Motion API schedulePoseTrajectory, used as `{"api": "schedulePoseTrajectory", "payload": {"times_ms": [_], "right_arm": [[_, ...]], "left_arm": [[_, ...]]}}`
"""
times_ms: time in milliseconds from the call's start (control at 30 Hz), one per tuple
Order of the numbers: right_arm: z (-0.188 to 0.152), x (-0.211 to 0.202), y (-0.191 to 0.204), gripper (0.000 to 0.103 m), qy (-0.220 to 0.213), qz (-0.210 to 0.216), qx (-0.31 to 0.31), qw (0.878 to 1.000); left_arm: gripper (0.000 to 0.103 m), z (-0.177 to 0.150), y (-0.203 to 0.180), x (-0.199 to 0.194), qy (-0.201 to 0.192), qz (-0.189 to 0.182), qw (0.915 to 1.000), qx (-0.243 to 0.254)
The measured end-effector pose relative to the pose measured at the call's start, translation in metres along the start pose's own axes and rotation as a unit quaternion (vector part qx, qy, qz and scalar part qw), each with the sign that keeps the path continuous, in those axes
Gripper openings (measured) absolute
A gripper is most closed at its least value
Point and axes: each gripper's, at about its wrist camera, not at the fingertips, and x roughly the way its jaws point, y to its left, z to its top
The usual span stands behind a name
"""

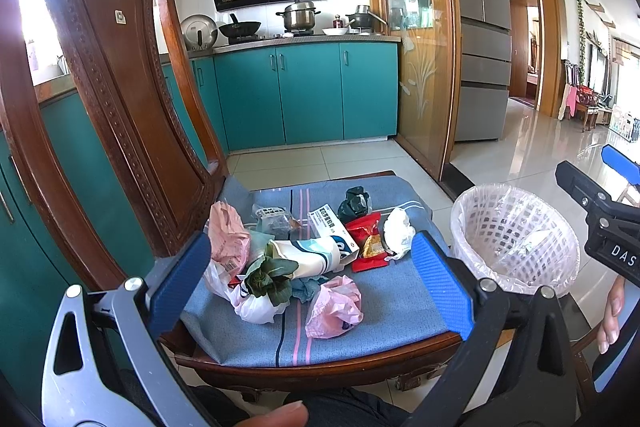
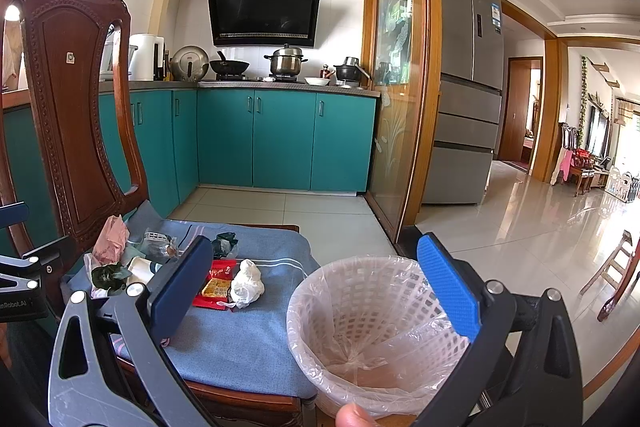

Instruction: Collect trash

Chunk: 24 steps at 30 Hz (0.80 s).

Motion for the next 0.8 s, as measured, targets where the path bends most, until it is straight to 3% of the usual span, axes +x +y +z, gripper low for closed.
{"api": "schedulePoseTrajectory", "payload": {"times_ms": [800], "right_arm": [[-0.0011,0.0000,-0.0006,0.100,0.001,0.001,0.000,1.000]], "left_arm": [[0.100,-0.0051,-0.0018,-0.0016,0.003,0.001,1.0000,0.000]]}}
